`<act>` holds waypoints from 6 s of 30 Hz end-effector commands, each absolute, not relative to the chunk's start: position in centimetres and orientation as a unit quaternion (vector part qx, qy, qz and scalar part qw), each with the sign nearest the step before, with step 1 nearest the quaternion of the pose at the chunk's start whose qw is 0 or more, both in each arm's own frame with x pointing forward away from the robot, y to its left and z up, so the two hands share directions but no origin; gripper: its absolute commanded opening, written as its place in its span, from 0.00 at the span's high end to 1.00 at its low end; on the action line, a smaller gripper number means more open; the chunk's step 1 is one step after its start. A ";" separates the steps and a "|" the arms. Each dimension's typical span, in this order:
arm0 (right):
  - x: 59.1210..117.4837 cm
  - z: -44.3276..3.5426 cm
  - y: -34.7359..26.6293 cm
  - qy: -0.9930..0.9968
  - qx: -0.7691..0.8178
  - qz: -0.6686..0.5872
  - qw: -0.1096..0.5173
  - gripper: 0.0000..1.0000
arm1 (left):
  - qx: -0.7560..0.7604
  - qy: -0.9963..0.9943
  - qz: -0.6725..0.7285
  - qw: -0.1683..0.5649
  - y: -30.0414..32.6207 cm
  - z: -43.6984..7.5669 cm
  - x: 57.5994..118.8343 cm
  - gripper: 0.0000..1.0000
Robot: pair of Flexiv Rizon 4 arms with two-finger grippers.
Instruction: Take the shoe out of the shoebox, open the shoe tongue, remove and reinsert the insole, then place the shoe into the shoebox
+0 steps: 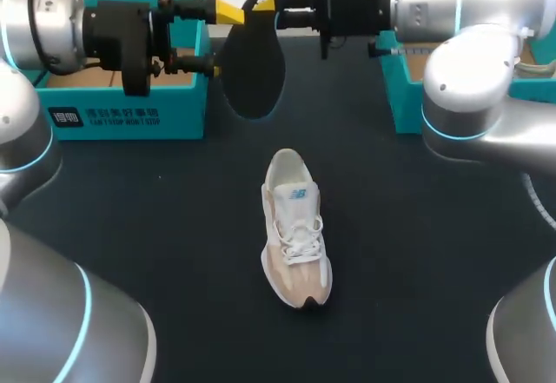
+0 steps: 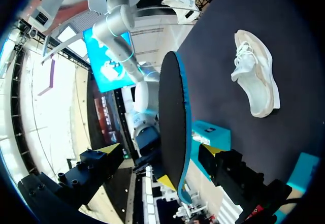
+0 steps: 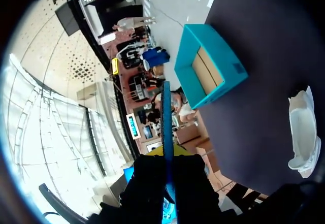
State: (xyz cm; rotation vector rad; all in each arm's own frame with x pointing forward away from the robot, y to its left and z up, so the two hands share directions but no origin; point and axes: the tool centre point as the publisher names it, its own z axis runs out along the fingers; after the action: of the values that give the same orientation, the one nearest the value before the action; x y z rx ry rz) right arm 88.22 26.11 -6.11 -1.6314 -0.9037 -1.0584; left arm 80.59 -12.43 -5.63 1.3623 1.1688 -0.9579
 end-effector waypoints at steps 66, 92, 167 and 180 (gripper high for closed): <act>83.8 -4.9 21.7 -0.471 -0.546 -0.522 0.455 0.00 | 0.502 0.465 -0.473 0.555 -7.0 -7.3 80.4 1.00; 83.6 -7.1 15.5 -0.560 -0.498 -0.516 0.415 0.00 | 0.504 0.463 -0.486 0.544 -8.0 -6.8 80.6 1.00; 82.9 -7.2 14.7 -0.565 -0.510 -0.509 0.402 0.00 | 0.167 0.800 -0.551 -0.169 -10.0 -4.1 77.1 1.00; 82.9 -7.2 14.7 -0.565 -0.510 -0.509 0.402 0.00 | -0.051 0.772 -0.619 -0.134 -9.3 -5.3 76.5 1.00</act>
State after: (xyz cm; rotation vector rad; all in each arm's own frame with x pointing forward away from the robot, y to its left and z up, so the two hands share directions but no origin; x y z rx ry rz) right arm 82.97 14.59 -7.18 -1.2858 -1.4284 -1.2866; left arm 77.97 -9.59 -5.06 0.3360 2.8107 -2.0853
